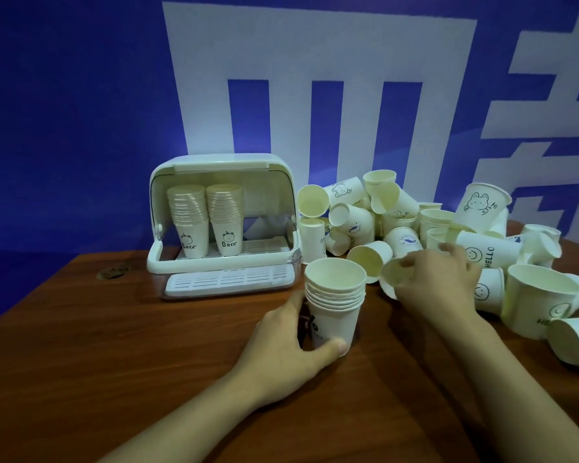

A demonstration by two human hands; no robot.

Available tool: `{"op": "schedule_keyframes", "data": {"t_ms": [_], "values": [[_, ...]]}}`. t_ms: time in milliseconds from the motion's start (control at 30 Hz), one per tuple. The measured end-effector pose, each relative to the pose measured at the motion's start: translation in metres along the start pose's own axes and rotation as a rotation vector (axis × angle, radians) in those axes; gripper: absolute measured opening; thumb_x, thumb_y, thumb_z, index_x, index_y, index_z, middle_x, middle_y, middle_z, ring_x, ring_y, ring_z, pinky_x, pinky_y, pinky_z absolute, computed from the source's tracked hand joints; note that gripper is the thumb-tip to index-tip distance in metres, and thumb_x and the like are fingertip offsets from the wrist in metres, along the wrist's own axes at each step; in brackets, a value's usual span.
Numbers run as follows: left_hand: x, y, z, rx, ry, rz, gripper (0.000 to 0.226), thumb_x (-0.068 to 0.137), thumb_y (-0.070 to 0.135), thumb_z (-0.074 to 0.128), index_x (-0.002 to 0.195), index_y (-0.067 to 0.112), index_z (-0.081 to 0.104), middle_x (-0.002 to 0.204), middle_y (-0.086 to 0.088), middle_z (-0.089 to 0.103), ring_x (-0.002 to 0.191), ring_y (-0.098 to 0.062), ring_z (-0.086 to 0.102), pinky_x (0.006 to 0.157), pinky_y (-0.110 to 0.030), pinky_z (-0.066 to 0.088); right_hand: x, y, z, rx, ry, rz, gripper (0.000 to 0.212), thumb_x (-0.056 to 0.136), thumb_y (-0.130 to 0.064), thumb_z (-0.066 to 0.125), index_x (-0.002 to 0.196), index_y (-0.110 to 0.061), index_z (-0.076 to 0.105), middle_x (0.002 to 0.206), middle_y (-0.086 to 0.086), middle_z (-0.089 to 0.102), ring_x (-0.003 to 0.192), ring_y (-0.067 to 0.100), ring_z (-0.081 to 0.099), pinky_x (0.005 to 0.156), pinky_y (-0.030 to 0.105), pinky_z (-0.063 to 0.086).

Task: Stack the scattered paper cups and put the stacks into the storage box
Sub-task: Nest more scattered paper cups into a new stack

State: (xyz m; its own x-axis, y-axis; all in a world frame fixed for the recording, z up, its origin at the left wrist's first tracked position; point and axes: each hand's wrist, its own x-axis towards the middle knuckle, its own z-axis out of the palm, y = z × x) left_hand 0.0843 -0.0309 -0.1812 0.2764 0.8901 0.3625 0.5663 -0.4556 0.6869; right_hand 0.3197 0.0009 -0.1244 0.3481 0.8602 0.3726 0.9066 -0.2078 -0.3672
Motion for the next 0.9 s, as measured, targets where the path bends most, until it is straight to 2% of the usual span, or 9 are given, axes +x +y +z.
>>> {"op": "schedule_keyframes", "data": {"t_ms": [67,233,300,400,533,667,733,833,900], "values": [[0.0,0.0,0.0,-0.001,0.009,0.002,0.069,0.075,0.06,0.08,0.136,0.046,0.052,0.123,0.028,0.068,0.112,0.008,0.062,0.095,-0.024,0.054,0.001,-0.003,-0.007,0.024,0.043,-0.025,0.044,0.082,-0.028,0.07,0.126,-0.025,0.068,0.121,0.009,0.066,0.135,0.029,0.035,0.102,0.039,0.025],[0.001,0.001,0.001,0.004,0.007,0.001,0.07,0.073,0.065,0.077,0.135,0.044,0.053,0.127,0.025,0.067,0.116,0.005,0.062,0.099,-0.032,0.054,-0.005,-0.016,-0.027,0.299,0.12,-0.108,0.084,0.064,-0.077,0.055,0.116,-0.013,0.071,0.099,0.009,0.075,0.104,0.033,0.065,0.077,0.035,0.042],[0.002,0.001,0.001,0.005,0.005,-0.003,0.067,0.073,0.063,0.077,0.132,0.043,0.054,0.123,0.023,0.069,0.112,0.003,0.063,0.097,-0.034,0.055,-0.009,-0.023,-0.034,0.369,0.198,-0.184,0.083,0.061,-0.081,0.057,0.109,-0.016,0.072,0.087,0.002,0.071,0.09,0.026,0.067,0.074,0.033,0.042],[0.002,0.0,0.001,0.005,0.006,-0.002,0.065,0.073,0.062,0.078,0.13,0.042,0.054,0.118,0.021,0.071,0.107,0.001,0.065,0.093,-0.035,0.056,-0.017,-0.033,-0.039,0.535,0.286,-0.299,0.06,0.068,-0.071,0.075,0.097,-0.019,0.07,0.081,-0.007,0.067,0.07,0.01,0.061,0.066,0.031,0.043],[0.001,-0.001,0.002,-0.019,-0.003,-0.002,0.063,0.075,0.065,0.079,0.129,0.043,0.054,0.114,0.021,0.073,0.103,0.001,0.068,0.089,-0.036,0.058,-0.023,-0.038,-0.045,0.712,0.403,-0.343,0.053,0.071,-0.063,0.074,0.1,-0.022,0.06,0.088,-0.016,0.064,0.079,0.002,0.062,0.063,0.012,0.042],[0.001,-0.001,0.002,-0.031,-0.005,-0.013,0.061,0.074,0.063,0.079,0.127,0.039,0.058,0.111,0.019,0.074,0.099,0.0,0.07,0.086,-0.038,0.059,-0.03,-0.042,-0.054,0.908,0.299,-0.425,0.056,0.074,-0.059,0.072,0.115,-0.024,0.055,0.091,-0.012,0.069,0.082,0.003,0.066,0.065,0.009,0.043],[0.001,0.0,0.002,-0.03,0.004,-0.001,0.06,0.075,0.062,0.078,0.127,0.038,0.058,0.108,0.017,0.075,0.095,-0.003,0.071,0.083,-0.039,0.058,-0.031,-0.044,-0.049,0.755,0.21,-0.534,0.055,0.075,-0.055,0.072,0.119,-0.025,0.058,0.09,-0.014,0.069,0.083,0.003,0.065,0.069,0.011,0.043],[0.002,-0.001,0.002,-0.007,0.0,0.004,0.063,0.073,0.065,0.074,0.128,0.039,0.056,0.109,0.015,0.075,0.097,-0.007,0.07,0.084,-0.04,0.058,-0.03,-0.046,-0.035,0.433,0.039,-0.609,0.063,0.071,-0.07,0.058,0.118,-0.029,0.064,0.1,-0.014,0.068,0.096,0.013,0.062,0.08,0.03,0.047],[0.001,-0.001,0.002,-0.017,-0.002,0.0,0.063,0.073,0.066,0.075,0.128,0.042,0.056,0.109,0.016,0.074,0.098,-0.005,0.07,0.085,-0.039,0.058,-0.03,-0.045,-0.029,0.345,-0.058,-0.617,0.073,0.068,-0.078,0.048,0.118,-0.028,0.066,0.106,-0.017,0.064,0.104,0.014,0.057,0.087,0.035,0.046]]}}
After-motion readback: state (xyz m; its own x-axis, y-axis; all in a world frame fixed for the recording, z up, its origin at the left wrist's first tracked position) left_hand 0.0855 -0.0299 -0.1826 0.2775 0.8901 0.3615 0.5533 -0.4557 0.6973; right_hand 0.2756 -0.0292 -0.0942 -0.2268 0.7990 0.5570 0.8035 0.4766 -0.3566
